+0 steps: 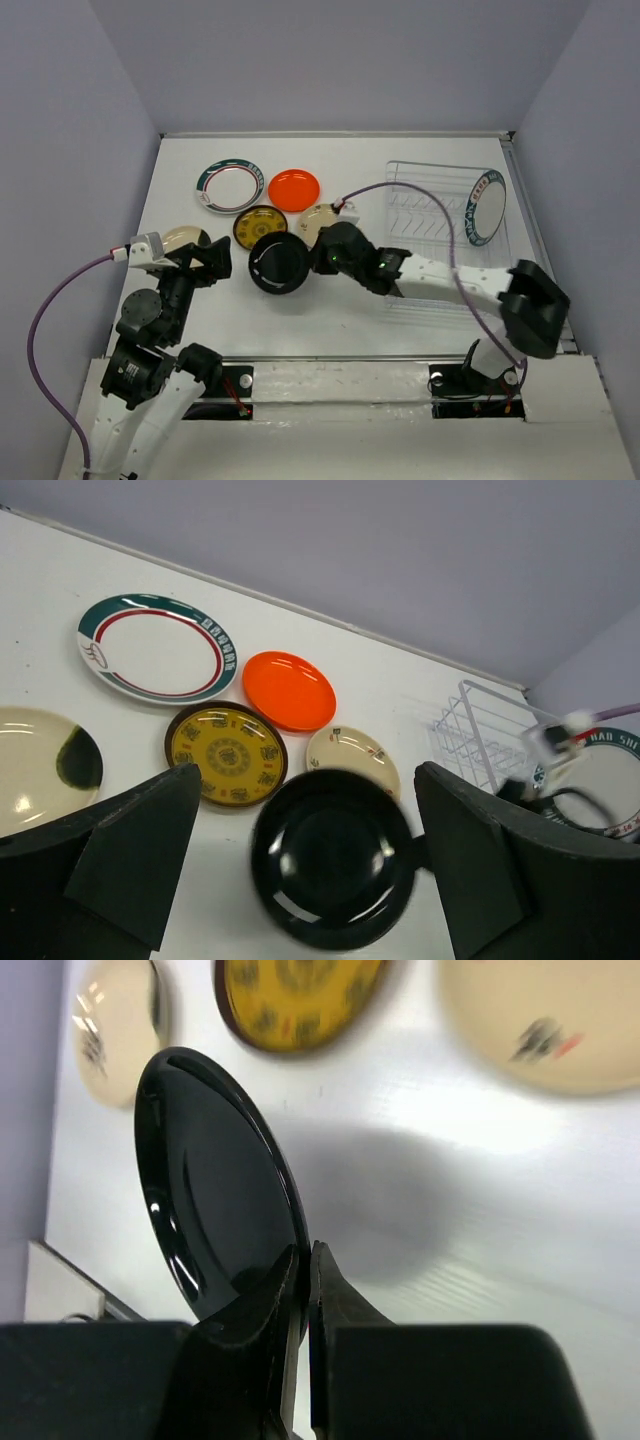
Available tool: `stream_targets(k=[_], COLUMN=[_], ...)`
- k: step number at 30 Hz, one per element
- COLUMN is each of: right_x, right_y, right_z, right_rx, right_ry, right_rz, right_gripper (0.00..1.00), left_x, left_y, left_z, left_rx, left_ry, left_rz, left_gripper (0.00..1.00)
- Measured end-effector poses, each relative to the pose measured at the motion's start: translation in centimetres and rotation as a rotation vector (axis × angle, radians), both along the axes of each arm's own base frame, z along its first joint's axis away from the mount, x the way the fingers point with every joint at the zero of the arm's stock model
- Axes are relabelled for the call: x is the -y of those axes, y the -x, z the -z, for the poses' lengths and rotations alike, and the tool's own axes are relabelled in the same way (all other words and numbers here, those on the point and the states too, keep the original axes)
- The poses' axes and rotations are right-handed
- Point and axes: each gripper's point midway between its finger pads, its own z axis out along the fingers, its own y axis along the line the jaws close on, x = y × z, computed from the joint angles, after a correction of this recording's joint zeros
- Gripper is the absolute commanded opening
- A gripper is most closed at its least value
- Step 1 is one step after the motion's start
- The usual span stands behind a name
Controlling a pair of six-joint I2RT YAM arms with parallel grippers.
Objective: Load the plates into the dish rack
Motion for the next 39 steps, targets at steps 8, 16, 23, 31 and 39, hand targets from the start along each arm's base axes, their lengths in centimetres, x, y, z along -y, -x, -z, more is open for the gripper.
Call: stream_targets(k=[8,16,23,31,39], right_x=[24.6,41.3,43.8,43.8,44.0], right_y=[-8.8,-7.1,-6.7,-8.5,-10.2], right_z=[-19.2,-17.4,-15.1,-14.8,-13.7], right_rx=[0.406,0.255,0.135,0.086,0.056], right_ry=[0.174,0.821,1.097,1.273,1.388], right_rz=[0.625,0.951,0.884,0.78,0.693], right_gripper=[0.07,0.07,0.07,0.07,0.07], left_x=[0.4,0.9,1.2,1.2,1.2], left_y=[0.6,0.9,1.0,1.2,1.3], left_z=[-0.7,-1.0,-1.0,-1.2,-1.2], left_rx=[0.034,0.046,0.046,0.053,0.055], left_ry=[0.015,0.021,0.022,0.025,0.027], left_rz=[0.032,0.064,0.079,0.08,0.084], left_gripper=[0.99,0.99,0.99,0.99,0.99])
